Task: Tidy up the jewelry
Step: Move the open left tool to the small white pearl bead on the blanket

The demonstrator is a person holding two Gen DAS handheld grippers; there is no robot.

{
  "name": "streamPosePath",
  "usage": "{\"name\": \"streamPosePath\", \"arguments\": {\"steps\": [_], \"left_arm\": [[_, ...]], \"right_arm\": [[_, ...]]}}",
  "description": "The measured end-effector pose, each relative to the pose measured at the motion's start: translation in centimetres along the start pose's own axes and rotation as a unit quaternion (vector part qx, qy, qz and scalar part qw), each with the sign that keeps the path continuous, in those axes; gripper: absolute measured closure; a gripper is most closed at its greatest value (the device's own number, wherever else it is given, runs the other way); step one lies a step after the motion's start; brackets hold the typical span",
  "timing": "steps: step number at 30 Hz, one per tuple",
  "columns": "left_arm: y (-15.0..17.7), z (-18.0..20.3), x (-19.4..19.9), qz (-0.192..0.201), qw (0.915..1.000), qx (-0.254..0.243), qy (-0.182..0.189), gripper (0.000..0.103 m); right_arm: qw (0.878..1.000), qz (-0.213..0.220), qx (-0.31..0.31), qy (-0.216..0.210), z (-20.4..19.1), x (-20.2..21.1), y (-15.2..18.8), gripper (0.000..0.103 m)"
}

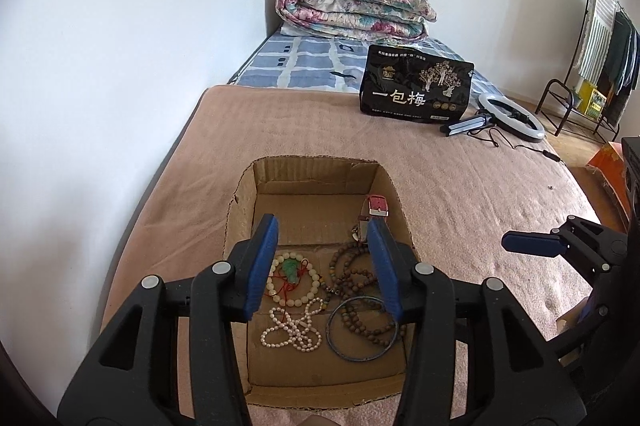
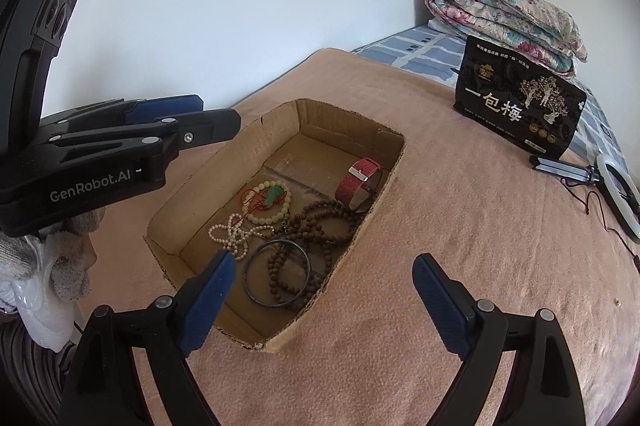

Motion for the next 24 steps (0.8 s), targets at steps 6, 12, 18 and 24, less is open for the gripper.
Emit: {"name": "streamPosePath", "arguments": {"steps": [6,12,18,24], "left_arm": [[-0.5,2.0,0.4,0.002,0.9999,-0.012,0.003,0.055],[-0.7,4.4,0.7,0.001,0.9997,-0.009,0.021,0.055],[-0.6,7.9,0.3,-0.008,0.9986,-0.029,0.043,0.055],[-0.1,12.0,-0.3,-0.020,0.9960,-0.054,0.068,0.055]], "right_arm": [[1.000,0.010,-0.026,0.013,2.9,1.4,0.6,0.012],[0.998,0.015,-0.057,0.030,6.7,2.9,1.8,0.012],[0.994,0.025,-0.087,0.054,11.3,4.8,3.1,0.012],[0.990,0.034,-0.110,0.085,16.3,6.7,4.4,0.012]]}}
Point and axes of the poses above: each gripper's, at about its wrist camera, not at the fingertips, and x roughly against the way its jaws point, z to its right, y to its underside, the point moved 10 cm from there along -x, roughly the way its jaws point, and after that the axes turned 4 degrees about -z, right-handed, at the moved point
